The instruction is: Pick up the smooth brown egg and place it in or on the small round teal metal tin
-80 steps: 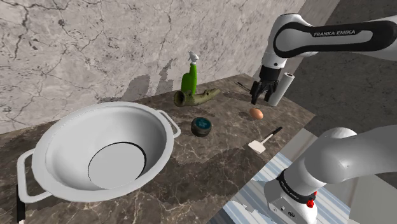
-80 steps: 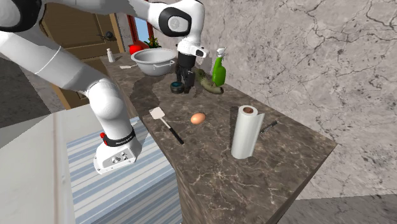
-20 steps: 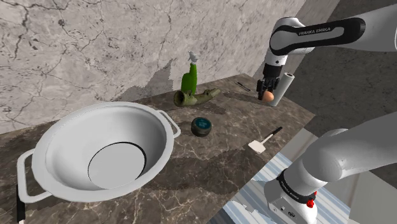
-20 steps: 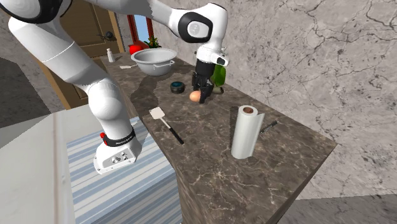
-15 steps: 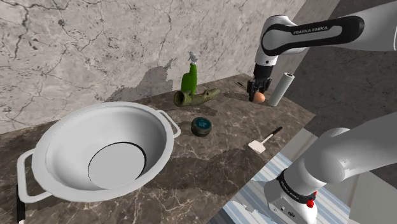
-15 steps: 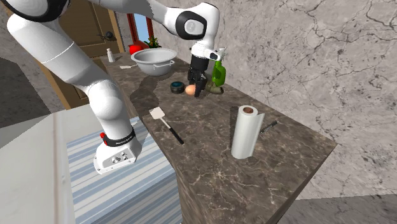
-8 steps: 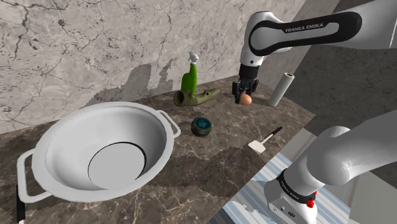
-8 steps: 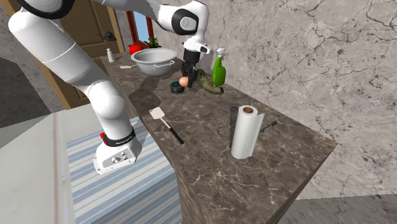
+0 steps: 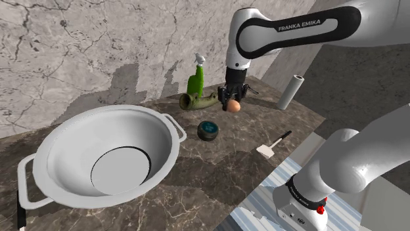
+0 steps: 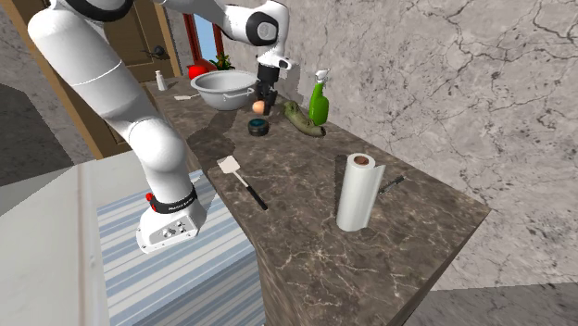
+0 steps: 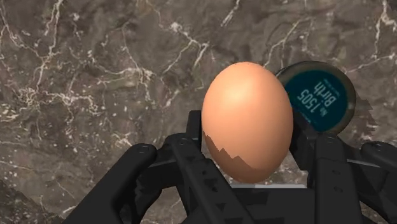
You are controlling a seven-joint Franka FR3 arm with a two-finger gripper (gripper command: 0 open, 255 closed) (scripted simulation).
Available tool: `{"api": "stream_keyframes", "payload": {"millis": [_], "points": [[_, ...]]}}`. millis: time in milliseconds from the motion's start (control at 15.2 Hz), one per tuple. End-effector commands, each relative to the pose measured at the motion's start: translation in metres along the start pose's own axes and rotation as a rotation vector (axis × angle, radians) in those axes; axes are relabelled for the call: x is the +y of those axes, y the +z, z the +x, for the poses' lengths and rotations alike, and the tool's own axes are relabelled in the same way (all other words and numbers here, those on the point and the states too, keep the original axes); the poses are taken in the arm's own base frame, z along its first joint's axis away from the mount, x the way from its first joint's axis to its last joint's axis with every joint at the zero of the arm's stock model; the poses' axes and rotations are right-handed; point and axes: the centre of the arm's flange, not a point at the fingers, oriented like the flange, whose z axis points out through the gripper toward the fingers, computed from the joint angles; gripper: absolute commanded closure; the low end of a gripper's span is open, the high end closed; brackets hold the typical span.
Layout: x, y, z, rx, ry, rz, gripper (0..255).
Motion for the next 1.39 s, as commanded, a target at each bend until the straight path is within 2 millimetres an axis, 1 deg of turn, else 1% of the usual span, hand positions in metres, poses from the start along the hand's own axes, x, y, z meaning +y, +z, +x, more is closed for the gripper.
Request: {"api": "stream_keyframes", "payload": {"millis": [0,198,264,990,1056,1320], "points": [[-0.025,-0.001,0.001,0.0,0.001,0.001,255],[-0.065,-0.001,0.004,0.0,0.001,0.001,255],[-0.083,-0.002,0.006,0.0,0.001,0.001,255],[-0.083,0.055,0.019,0.0,0.001,0.001,255],[-0.083,0.062,0.02,0.0,0.001,0.001,255],[-0.083,0.062,0.02,0.0,0.001,0.001,255]]}}
